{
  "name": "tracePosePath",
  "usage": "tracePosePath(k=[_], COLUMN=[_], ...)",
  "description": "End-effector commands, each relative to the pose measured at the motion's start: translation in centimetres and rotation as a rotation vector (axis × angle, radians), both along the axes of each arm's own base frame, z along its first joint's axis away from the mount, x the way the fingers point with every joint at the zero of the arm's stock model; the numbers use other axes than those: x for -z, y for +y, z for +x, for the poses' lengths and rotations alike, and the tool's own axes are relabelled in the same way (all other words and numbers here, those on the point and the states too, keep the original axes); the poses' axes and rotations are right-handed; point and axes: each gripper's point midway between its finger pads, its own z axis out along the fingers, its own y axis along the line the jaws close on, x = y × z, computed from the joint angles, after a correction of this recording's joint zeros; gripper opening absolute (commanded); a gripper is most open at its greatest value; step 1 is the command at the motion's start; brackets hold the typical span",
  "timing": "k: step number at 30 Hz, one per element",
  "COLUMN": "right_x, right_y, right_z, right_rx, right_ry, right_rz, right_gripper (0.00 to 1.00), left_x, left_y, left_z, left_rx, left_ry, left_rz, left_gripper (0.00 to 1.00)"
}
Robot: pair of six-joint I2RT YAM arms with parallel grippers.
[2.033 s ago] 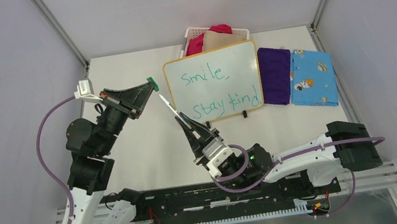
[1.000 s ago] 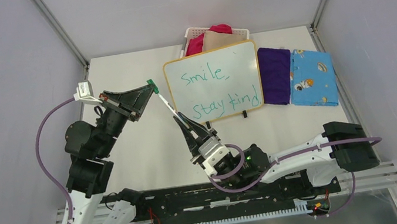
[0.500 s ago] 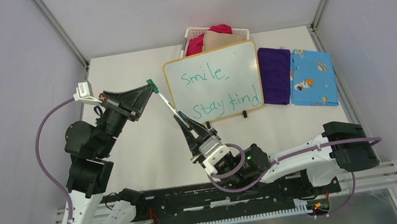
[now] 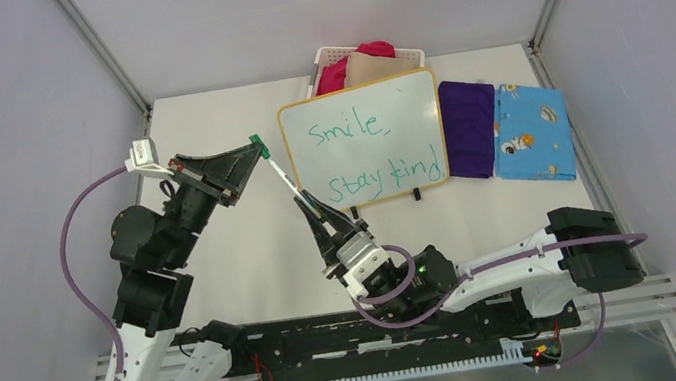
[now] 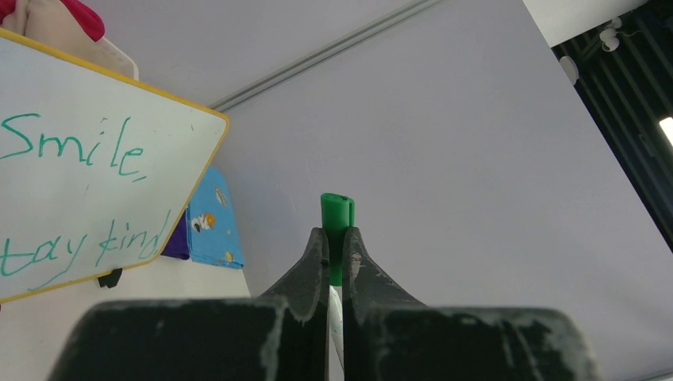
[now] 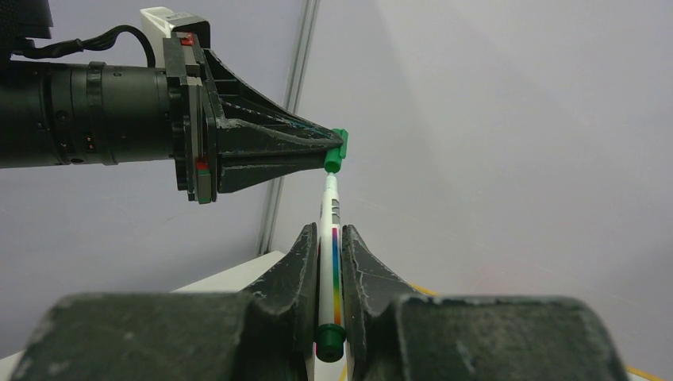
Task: Write a sentence on the whiteboard
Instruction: Close the whiteboard marker at the center of the board.
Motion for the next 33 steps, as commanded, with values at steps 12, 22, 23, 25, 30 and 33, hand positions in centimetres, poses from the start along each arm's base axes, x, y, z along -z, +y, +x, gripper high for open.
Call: tracePosePath(k=[12,22,23,25,30,33], right_x=[-2.68,-2.57,-2.6,-2.56,-2.57,-2.65], right_y=[-1.63,-1.57,-1.59,-1.52,-1.46,-1.38], right_z=[0.08,0.04,0.06,0.07,0.12,0.21], right_rx=[-0.006,-0.011,-0.01,-0.009,-0.003,0.001], right_ry=[0.007,0.008,0.009,0.01,0.01,0.01], right_rz=[0.119,0.115,0.116,0.115,0.116,0.116], right_gripper=[0.0,0.0,0.0,0.0,0.0,0.0], left_x=[-1.26,-1.62,-1.61,-1.58,-1.85,-1.97], left_y=[0.56,0.49,0.48,0.38,0.1,0.02], left_z=[-0.61,-0.51,-0.51,-0.61,-0.99,-1.15], left_rx=[-0.024,-0.023,-0.022,-0.014,0.009,0.018], left_ry=[-0.043,-0.046,-0.045,-0.044,-0.052,-0.056], left_rz=[0.009,0.006,0.006,0.006,0.009,0.01], left_gripper=[0.02,0.02,0.02,0.02,0.02,0.02])
